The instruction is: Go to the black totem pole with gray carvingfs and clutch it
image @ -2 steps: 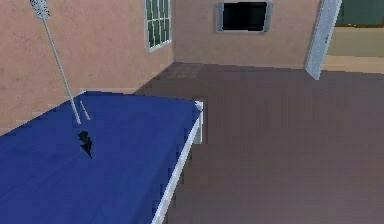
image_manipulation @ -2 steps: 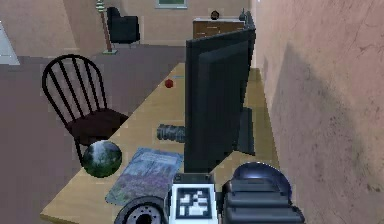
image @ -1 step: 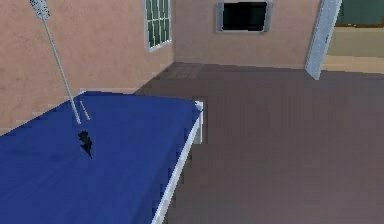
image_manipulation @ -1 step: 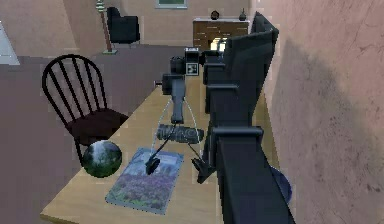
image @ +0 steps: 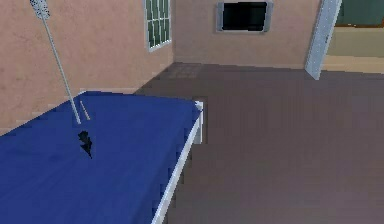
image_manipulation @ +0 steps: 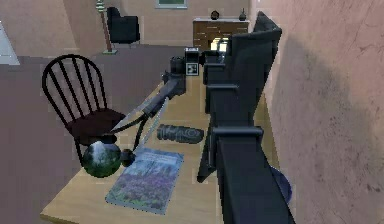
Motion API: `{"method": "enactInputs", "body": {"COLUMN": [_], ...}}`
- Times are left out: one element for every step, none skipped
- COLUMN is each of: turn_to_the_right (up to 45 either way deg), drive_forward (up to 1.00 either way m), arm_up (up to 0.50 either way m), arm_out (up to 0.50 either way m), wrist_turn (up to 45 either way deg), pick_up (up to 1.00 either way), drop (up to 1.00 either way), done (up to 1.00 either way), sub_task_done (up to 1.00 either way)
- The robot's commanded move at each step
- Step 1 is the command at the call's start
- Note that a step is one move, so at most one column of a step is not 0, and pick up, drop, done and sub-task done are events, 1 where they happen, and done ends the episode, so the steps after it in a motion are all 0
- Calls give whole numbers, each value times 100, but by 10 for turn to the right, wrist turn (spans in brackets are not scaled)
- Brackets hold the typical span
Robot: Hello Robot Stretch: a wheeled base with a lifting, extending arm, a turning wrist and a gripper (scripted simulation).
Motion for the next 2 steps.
{"method": "enactInputs", "body": {"turn_to_the_right": [0,0], "drive_forward": [0,0], "arm_up": [0,0], "arm_out": [0,0], "wrist_turn": [450,450], "pick_up": [0,0], "drop": [0,0], "done": [0,0], "sub_task_done": [0,0]}}
